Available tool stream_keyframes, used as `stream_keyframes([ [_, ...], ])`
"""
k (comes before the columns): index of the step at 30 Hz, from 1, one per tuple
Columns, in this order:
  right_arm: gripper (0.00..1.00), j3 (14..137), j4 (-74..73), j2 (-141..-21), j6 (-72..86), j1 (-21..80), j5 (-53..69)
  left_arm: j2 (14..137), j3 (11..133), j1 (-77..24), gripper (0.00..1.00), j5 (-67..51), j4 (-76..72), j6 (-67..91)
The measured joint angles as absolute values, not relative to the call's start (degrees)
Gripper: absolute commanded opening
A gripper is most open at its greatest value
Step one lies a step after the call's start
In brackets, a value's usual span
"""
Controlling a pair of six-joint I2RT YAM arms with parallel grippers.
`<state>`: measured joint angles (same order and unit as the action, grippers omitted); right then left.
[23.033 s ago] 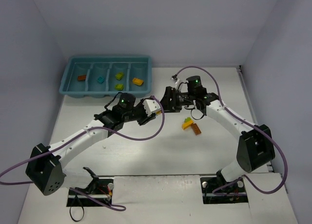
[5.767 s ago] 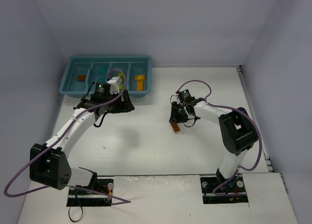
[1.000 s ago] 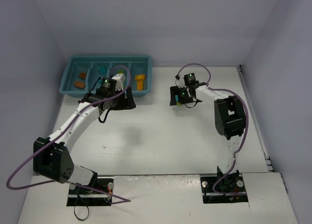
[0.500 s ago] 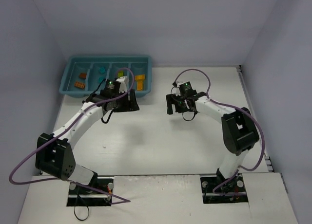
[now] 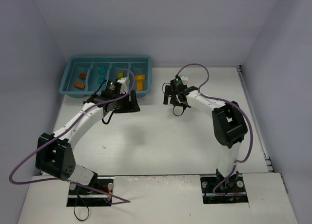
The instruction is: Sort the legos into containers by color
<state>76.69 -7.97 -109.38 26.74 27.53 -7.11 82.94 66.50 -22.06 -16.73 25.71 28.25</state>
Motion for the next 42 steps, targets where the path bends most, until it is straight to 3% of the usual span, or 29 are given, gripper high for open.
stream_keyframes([
  [5,0.92,80.73,-11.09,-114.26,31.31,28.51,-10.81,82.94,65.52,-22.09,0.62,-16.75,25.69,28.56],
  [25,0.89,85.45,-14.17,-120.73,37.56,28.93,-16.23,82.94,64.90,-22.20,0.62,-17.19,25.61,28.77],
  [42,0.68,87.46,-13.50,-122.65,38.15,28.97,-19.11,82.94,64.29,-22.31,0.62,-18.00,25.52,28.80],
])
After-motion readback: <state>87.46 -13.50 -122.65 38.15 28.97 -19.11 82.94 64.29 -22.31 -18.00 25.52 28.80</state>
